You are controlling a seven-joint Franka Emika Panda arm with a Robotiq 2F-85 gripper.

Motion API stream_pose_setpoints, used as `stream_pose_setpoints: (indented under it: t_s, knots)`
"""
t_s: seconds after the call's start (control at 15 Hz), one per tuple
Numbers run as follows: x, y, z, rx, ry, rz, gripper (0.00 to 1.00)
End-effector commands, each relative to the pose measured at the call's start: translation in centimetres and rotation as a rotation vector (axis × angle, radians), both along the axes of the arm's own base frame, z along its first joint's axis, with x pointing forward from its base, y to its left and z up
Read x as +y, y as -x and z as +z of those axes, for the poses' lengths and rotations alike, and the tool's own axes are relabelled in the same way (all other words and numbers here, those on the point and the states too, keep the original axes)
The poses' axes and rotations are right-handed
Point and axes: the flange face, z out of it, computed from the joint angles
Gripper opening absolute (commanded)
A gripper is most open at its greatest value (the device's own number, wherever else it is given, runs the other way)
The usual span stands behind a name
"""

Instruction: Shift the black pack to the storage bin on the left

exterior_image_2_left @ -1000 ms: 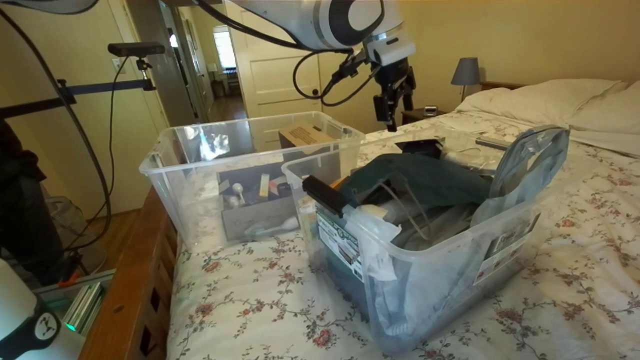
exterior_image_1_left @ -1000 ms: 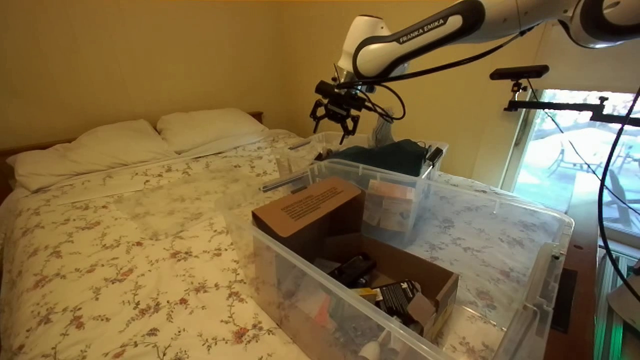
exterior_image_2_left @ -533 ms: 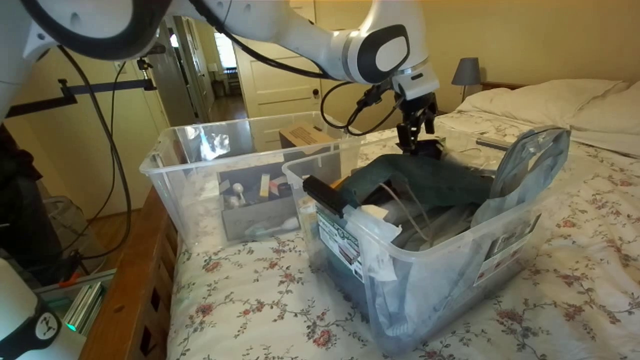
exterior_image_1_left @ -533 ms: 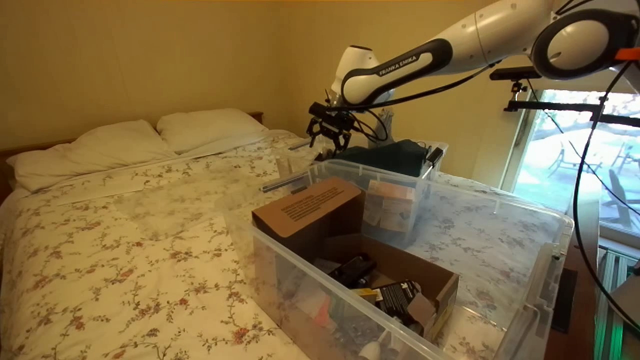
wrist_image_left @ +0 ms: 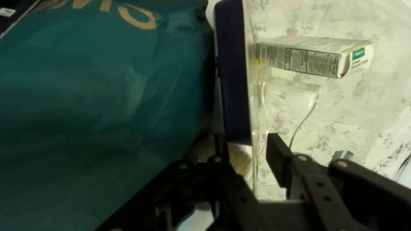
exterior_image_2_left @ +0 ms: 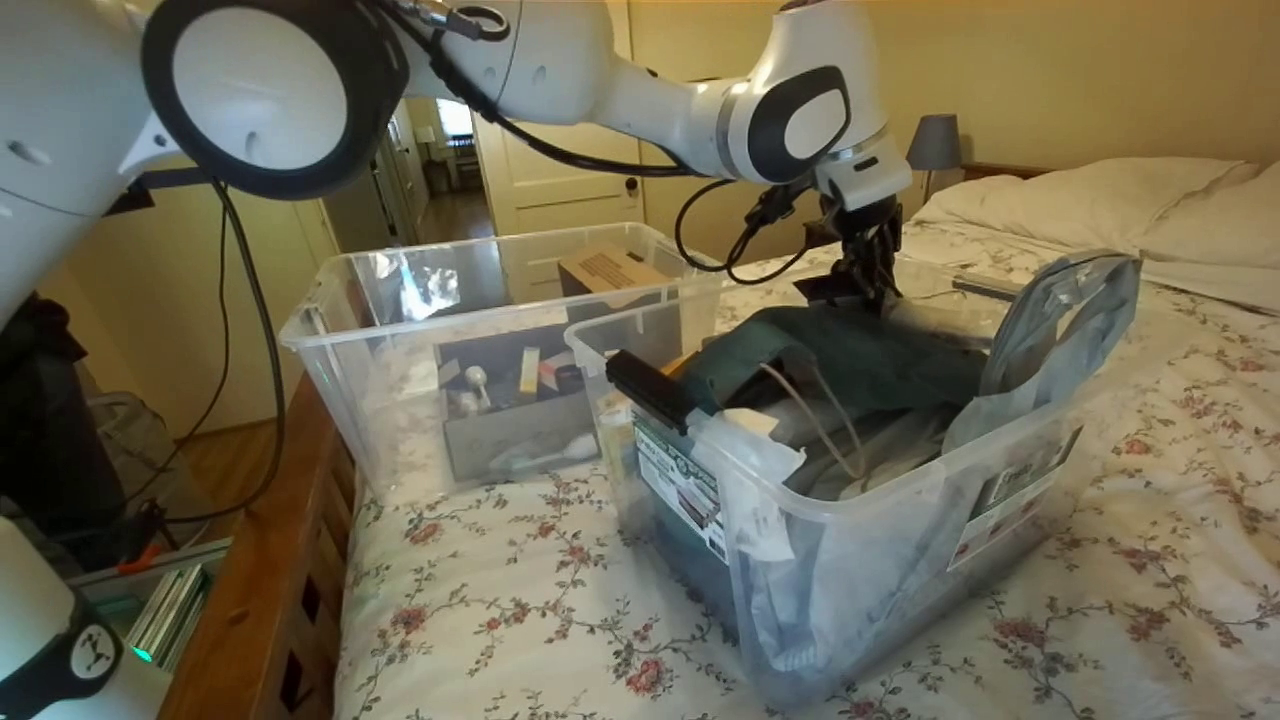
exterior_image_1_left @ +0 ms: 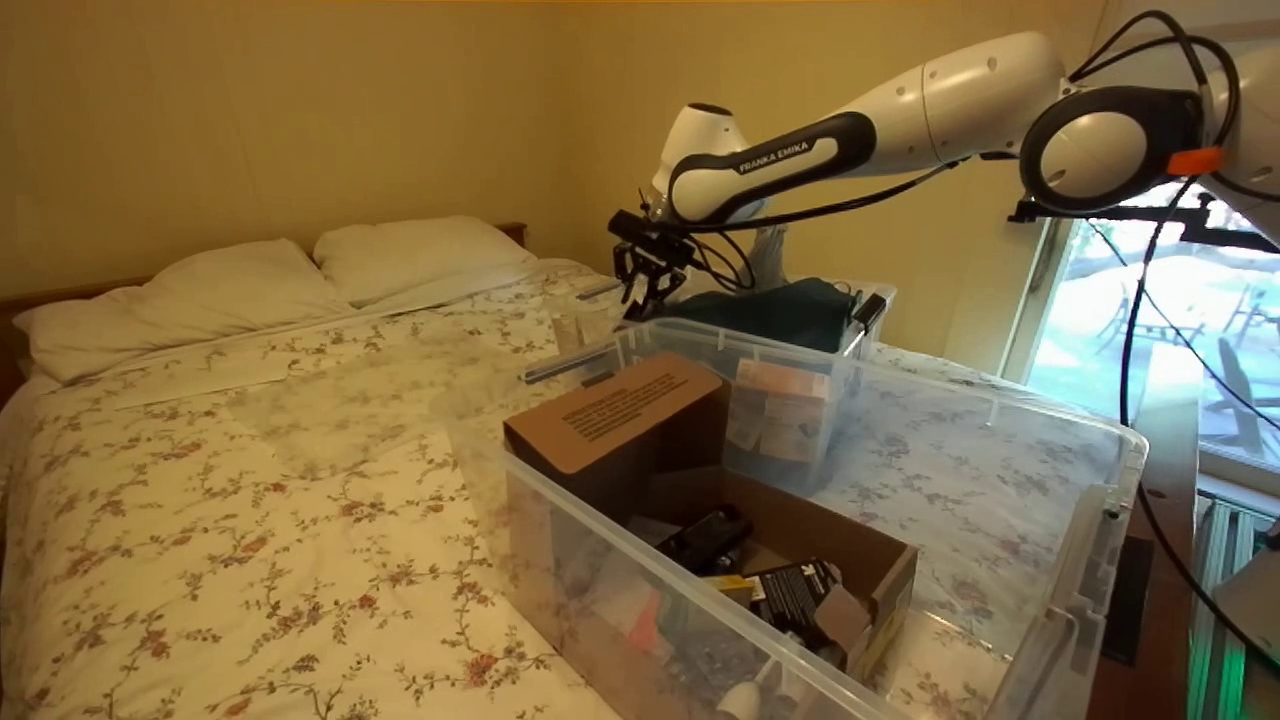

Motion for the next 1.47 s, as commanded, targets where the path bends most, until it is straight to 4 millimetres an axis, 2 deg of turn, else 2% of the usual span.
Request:
stream_pose_setpoints:
  t_s: [0.0,0.07,0.27,0.6,0.8,0.93,1.2,1.4]
  knots:
    - [0.1,-1.0,1.0,-0.024,0.008,-0.042,0.07]
    - [-0.2,-1.0,1.5,-0.025,0.009,-0.055,0.01]
    - [-0.7,-0.7,4.0,-0.036,0.004,-0.086,0.0]
    - [-1.9,1.3,10.3,-0.03,-0.052,-0.082,0.0]
    - [-2.9,3.6,15.2,-0.087,-0.111,-0.086,0.0]
    - [-2.8,5.2,17.8,-0.12,-0.133,-0.065,0.0]
    - [-1.2,8.9,21.4,-0.164,-0.141,-0.029,0.0]
    - [0.5,11.8,22.9,-0.228,-0.18,-0.084,0.0]
